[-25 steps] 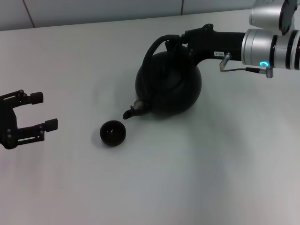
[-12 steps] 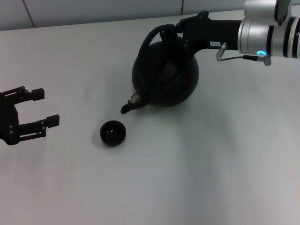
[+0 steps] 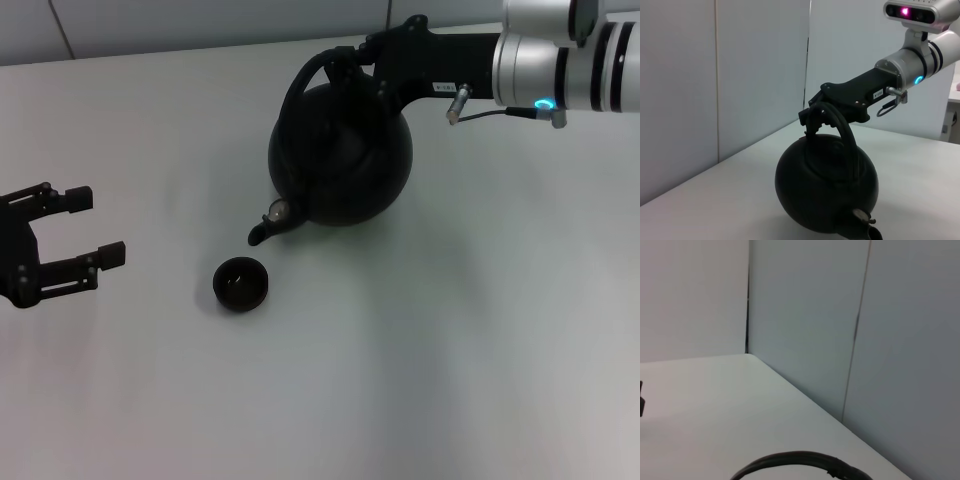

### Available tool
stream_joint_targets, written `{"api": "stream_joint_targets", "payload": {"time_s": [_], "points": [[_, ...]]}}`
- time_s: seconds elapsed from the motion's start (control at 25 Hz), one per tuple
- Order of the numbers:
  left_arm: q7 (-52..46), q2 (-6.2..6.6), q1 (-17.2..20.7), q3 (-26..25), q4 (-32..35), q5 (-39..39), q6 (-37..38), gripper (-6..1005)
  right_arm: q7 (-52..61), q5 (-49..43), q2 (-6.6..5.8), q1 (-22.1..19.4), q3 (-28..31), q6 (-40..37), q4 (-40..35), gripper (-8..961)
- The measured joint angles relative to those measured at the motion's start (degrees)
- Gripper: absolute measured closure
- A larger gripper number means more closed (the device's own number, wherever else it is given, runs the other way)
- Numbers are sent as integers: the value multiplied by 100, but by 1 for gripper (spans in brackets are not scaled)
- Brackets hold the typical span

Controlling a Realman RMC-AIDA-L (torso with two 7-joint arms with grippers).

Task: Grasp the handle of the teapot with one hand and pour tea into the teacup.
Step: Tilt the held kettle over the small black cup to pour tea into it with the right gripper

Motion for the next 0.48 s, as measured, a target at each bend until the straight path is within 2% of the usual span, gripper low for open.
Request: {"api": "stream_joint_targets", "payload": {"time_s": [0.48], "points": [[0, -6, 27, -8, 0, 35, -11, 215, 32, 0, 7, 47, -472, 201, -198, 814]]}}
